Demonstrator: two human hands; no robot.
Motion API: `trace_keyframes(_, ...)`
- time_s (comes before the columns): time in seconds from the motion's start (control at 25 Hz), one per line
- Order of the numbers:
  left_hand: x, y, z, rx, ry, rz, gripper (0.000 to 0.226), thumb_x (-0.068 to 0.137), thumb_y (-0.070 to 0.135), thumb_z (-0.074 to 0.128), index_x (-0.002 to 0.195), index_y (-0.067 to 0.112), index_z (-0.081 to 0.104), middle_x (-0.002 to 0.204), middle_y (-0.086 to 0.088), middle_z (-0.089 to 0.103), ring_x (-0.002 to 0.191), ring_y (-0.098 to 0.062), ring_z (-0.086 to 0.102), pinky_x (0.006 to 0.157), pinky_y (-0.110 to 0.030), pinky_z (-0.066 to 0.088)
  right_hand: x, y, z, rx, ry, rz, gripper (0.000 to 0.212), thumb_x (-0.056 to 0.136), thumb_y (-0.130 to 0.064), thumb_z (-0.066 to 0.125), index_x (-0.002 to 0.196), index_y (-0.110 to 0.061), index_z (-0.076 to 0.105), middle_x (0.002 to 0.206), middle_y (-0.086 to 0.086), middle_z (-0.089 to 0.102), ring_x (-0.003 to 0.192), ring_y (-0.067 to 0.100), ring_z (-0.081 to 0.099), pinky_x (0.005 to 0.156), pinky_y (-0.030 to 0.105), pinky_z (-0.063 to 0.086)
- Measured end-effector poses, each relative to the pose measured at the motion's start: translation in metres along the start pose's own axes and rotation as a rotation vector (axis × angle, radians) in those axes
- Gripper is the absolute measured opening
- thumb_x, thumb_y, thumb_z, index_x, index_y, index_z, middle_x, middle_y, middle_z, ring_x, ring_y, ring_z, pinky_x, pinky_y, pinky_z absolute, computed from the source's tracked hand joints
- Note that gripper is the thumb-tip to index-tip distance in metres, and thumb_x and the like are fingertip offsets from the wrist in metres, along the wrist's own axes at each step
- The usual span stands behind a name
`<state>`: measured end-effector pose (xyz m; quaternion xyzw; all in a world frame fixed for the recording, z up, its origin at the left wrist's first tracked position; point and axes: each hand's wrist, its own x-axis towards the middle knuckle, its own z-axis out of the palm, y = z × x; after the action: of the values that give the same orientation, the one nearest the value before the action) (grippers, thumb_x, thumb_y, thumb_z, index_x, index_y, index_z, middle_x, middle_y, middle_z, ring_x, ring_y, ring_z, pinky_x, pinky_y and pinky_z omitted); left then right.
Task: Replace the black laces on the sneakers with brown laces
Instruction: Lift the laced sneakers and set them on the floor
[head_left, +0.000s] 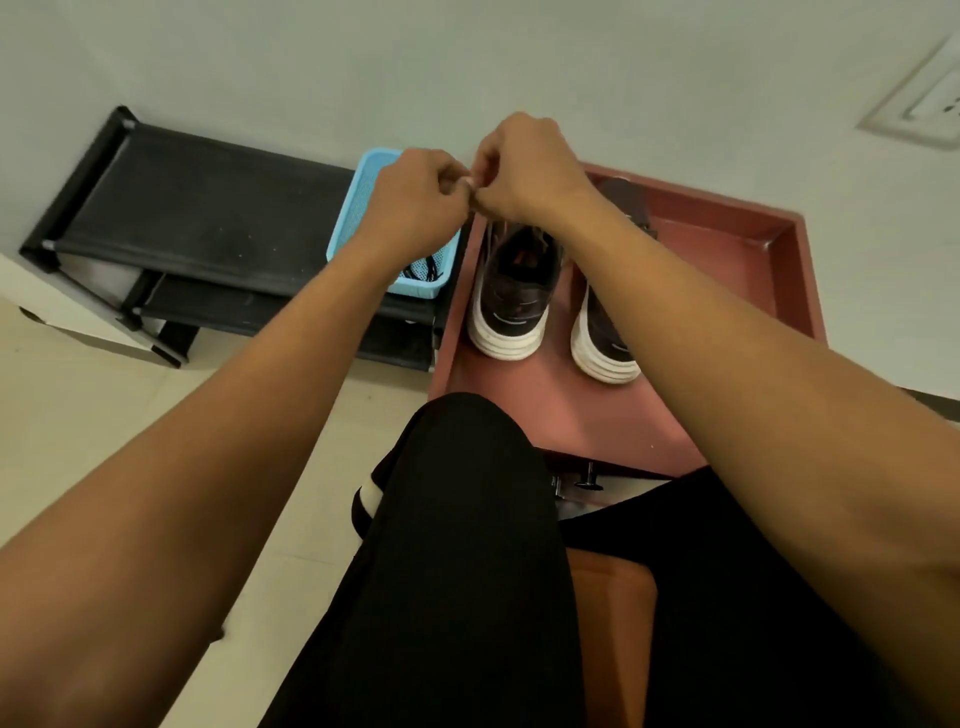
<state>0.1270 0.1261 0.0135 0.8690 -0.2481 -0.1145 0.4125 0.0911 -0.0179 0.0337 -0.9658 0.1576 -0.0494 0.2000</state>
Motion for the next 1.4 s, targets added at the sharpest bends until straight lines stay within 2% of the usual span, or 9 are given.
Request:
trace_keyframes(0.08,-0.016,0.027,0.007,-0.032,0.011,0.102,0.025,0.101,0.026,0.060,0.119,0.018,0.075,0.106,0.003,0.077,0.098,-0.011,0.071,0.091,-0.025,0.056,-0.035,0.023,-0.034,0.071,0.047,-0.007,0.008,0.086,-0.025,0.080,0.092,-0.020,0.081,0.086,-0.004,0.073,0.079,0.009,0.068,0.073,0.019,0.054)
trace_keyframes(0.2,-0.041,0.055,0.023,0.010,-0.001,0.201,0.020,0.100,0.026,0.064,0.114,0.019,0.075,0.099,0.009,0.074,0.088,-0.003,0.067,0.075,-0.001,0.045,-0.086,0.062,-0.068,0.116,0.111,0.038,0.012,0.084,-0.028,0.082,0.096,-0.023,0.082,0.085,-0.005,0.076,0.080,0.009,0.072,0.076,0.016,0.054)
trace_keyframes(0.36,-0.071,0.065,0.041,0.038,-0.042,0.227,0.019,0.098,0.022,0.068,0.114,0.016,0.075,0.098,0.008,0.074,0.088,-0.003,0.068,0.076,0.003,0.042,-0.134,0.097,-0.083,0.183,0.129,0.135,0.013,0.087,-0.020,0.083,0.099,-0.017,0.081,0.084,-0.005,0.075,0.076,0.008,0.072,0.069,0.003,0.048)
trace_keyframes(0.44,-0.077,0.065,0.047,0.075,-0.062,0.240,0.021,0.097,0.022,0.070,0.116,0.015,0.075,0.103,0.006,0.075,0.093,-0.006,0.069,0.085,-0.005,0.048,-0.141,0.102,-0.080,0.182,0.119,0.128,0.013,0.088,-0.020,0.083,0.100,-0.017,0.081,0.083,-0.004,0.075,0.076,0.009,0.073,0.073,0.005,0.052)
trace_keyframes(0.56,-0.071,0.054,0.053,0.311,-0.117,0.272,0.036,0.094,0.026,0.074,0.126,0.012,0.071,0.118,-0.004,0.074,0.111,-0.021,0.068,0.100,-0.034,0.053,-0.144,0.110,-0.066,0.050,0.071,0.109,0.019,0.086,-0.030,0.084,0.102,-0.021,0.081,0.091,-0.002,0.078,0.087,0.015,0.074,0.088,0.033,0.061)
trace_keyframes(0.72,-0.067,0.030,0.065,0.643,-0.231,0.232,0.052,0.086,0.023,0.079,0.134,0.010,0.063,0.122,-0.013,0.067,0.118,-0.034,0.057,0.095,-0.048,0.052,-0.158,0.119,-0.036,-0.218,-0.182,0.140,0.033,0.084,-0.035,0.084,0.114,-0.023,0.075,0.103,0.007,0.073,0.093,0.030,0.070,0.081,0.045,0.061)
trace_keyframes(0.84,-0.068,0.023,0.076,0.630,-0.192,0.271,0.046,0.087,0.013,0.078,0.130,0.009,0.063,0.117,-0.014,0.068,0.115,-0.036,0.059,0.091,-0.051,0.053,-0.160,0.121,-0.024,-0.242,-0.155,0.138,0.032,0.087,-0.022,0.079,0.118,-0.021,0.071,0.103,0.011,0.070,0.093,0.036,0.069,0.077,0.044,0.060)
trace_keyframes(1.0,-0.068,0.024,0.080,0.568,-0.153,0.257,0.046,0.089,0.013,0.079,0.132,0.014,0.066,0.113,-0.019,0.067,0.107,-0.038,0.063,0.087,-0.047,0.054,-0.160,0.120,-0.022,-0.223,-0.112,0.134,0.029,0.088,-0.021,0.080,0.117,-0.022,0.073,0.100,0.010,0.071,0.093,0.036,0.069,0.071,0.038,0.055)
trace_keyframes(1.4,-0.096,0.074,0.035,0.479,0.039,0.326,0.038,0.091,0.015,0.076,0.127,0.024,0.071,0.113,-0.015,0.064,0.103,-0.035,0.061,0.083,-0.044,0.051,-0.180,0.072,-0.071,-0.310,0.080,0.088,0.030,0.090,-0.031,0.081,0.119,-0.028,0.074,0.103,0.010,0.073,0.096,0.036,0.070,0.082,0.048,0.062)
